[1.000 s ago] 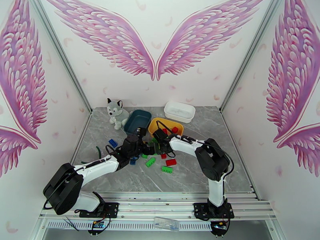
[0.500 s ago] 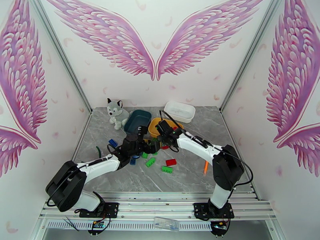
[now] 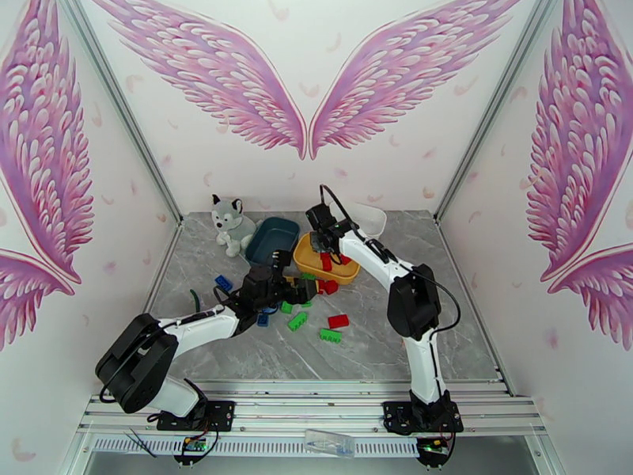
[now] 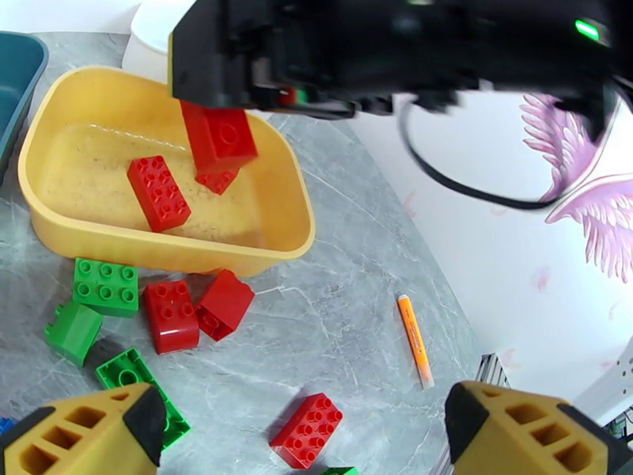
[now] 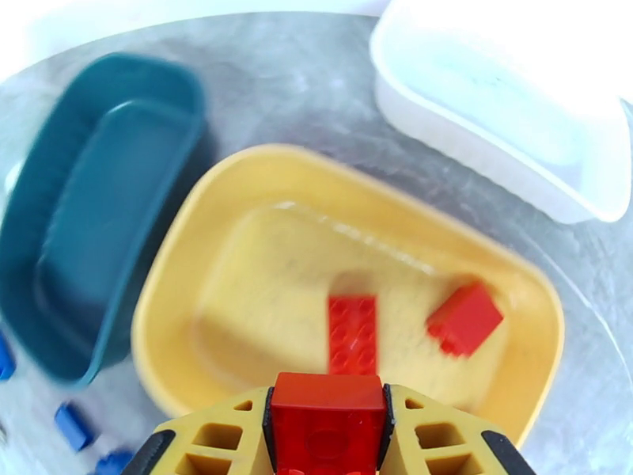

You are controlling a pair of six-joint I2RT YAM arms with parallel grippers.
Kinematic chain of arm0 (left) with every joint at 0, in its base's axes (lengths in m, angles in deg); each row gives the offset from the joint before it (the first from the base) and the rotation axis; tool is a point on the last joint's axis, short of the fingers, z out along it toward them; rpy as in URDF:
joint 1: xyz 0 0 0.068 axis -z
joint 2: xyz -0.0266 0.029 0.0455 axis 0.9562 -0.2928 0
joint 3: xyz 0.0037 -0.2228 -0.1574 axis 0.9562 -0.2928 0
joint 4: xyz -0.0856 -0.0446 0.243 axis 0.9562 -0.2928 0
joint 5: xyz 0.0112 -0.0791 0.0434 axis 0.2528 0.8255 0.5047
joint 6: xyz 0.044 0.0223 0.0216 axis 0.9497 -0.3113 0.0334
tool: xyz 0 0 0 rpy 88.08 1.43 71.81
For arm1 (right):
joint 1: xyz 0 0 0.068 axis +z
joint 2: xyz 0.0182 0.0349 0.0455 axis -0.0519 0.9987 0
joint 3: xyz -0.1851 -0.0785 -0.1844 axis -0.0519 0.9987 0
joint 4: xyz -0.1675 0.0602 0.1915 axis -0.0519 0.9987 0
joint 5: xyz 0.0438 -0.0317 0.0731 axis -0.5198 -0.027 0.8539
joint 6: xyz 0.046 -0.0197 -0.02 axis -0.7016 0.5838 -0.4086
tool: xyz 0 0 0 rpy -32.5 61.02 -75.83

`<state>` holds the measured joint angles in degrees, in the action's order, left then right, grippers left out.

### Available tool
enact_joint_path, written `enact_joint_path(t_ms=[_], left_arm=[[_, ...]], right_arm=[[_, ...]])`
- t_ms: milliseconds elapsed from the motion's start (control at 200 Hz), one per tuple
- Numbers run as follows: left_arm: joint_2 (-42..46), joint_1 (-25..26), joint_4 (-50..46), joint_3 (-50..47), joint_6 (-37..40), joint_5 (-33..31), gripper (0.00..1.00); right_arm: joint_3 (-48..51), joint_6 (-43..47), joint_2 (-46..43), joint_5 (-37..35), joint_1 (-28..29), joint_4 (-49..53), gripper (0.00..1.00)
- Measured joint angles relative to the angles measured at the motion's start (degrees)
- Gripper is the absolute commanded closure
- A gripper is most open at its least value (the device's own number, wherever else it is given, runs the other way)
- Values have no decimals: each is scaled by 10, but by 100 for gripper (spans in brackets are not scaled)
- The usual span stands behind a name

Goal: Sort the legos into containers by color

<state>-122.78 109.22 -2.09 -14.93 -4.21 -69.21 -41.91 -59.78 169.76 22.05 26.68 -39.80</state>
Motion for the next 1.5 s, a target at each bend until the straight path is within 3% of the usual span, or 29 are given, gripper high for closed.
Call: enact_joint_path(t_ms=[80, 195, 370, 590, 795, 1105, 1285, 1500], left_arm=[[2, -2, -3, -1, 0, -1, 1], [15, -3, -12, -6, 2, -14, 1], [70, -5, -47, -24, 9, -61, 1], [147, -5, -91, -40, 10, -123, 1], [163, -5, -104, -46, 6, -139, 1], [127, -5, -104, -46, -1, -137, 1], [122, -5, -104, -46, -2, -137, 1], [120, -5, -104, -46, -2, -137, 1]], right_arm=[[-13, 0, 19, 3, -13, 5, 44], [-13, -3, 22, 4, -26, 17, 36], [62, -4, -23, 18, -27, -1, 36], [248, -13, -188, 64, -21, -33, 29], [425, -17, -323, 93, -10, -74, 27], [624, -32, -371, 142, -9, -108, 25], [676, -53, -418, 181, -9, -143, 24], [701, -82, -413, 231, 7, -183, 23]])
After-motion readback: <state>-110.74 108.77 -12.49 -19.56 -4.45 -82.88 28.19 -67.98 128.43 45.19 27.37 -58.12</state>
